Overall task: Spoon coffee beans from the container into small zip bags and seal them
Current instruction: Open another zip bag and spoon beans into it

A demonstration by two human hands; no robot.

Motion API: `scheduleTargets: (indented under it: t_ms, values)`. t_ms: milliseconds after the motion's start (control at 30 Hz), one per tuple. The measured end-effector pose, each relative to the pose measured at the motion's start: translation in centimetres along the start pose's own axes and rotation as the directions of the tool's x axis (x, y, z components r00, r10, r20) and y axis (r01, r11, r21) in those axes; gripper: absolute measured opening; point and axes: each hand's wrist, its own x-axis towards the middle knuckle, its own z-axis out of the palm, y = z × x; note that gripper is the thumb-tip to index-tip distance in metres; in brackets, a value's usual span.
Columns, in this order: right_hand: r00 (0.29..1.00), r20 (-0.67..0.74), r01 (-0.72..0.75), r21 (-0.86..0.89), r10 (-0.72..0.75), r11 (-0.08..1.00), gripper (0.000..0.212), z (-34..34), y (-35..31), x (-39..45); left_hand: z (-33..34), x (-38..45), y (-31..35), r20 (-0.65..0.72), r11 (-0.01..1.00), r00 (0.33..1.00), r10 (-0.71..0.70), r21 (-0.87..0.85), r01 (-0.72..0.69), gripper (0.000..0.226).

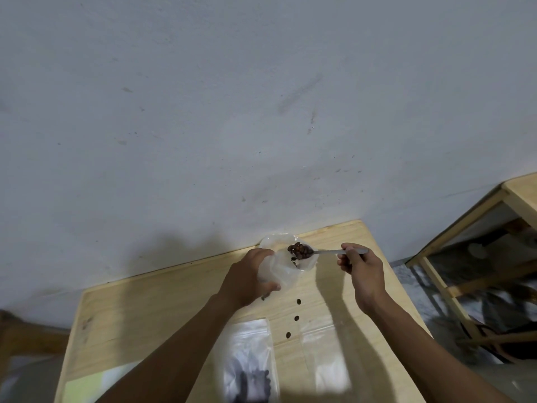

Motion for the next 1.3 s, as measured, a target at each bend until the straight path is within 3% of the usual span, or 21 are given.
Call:
scheduleTargets:
  t_ms: [267,633,800,900,1033,1300]
  values:
    - [0.995,0.043,0.091,-0.087,-0.088,0.992,0.017,-0.2,-2.1,-1.6,0.2,-0.6,0.2,-0.076,0.995,0.996,-0.056,-0.091,0.049,0.080]
    - [0.938,0.262,0.290,-0.232,-0.227,0.929,0.018,1.8,-3.0,-4.4,-0.9,-1.2,0.7,-0.090,0.989,0.993,-0.081,-0.131,0.069,0.081]
    - [0.932,0.216,0.330,-0.169,-0.292,0.929,0.017,2.0,-3.7,-4.7,-1.5,-1.7,0.8,-0.124,0.979,0.987,-0.103,-0.189,0.078,0.078]
    - [0.964,0.094,0.256,-0.057,-0.250,0.965,0.019,1.4,-3.7,-4.1,-1.8,-2.6,0.7,-0.156,0.953,0.976,-0.152,-0.286,0.103,0.074]
    - [0.994,-0.080,0.084,0.062,-0.079,0.995,0.023,-0.9,-2.2,-2.9,-2.5,-4.1,1.2,-0.201,0.872,0.948,-0.247,-0.473,0.127,0.064]
    - [0.963,-0.205,-0.186,-0.035,0.175,0.982,0.026,-6.5,6.1,-2.0,-3.3,-6.4,2.0,-0.270,0.810,0.915,-0.301,-0.579,0.095,0.050]
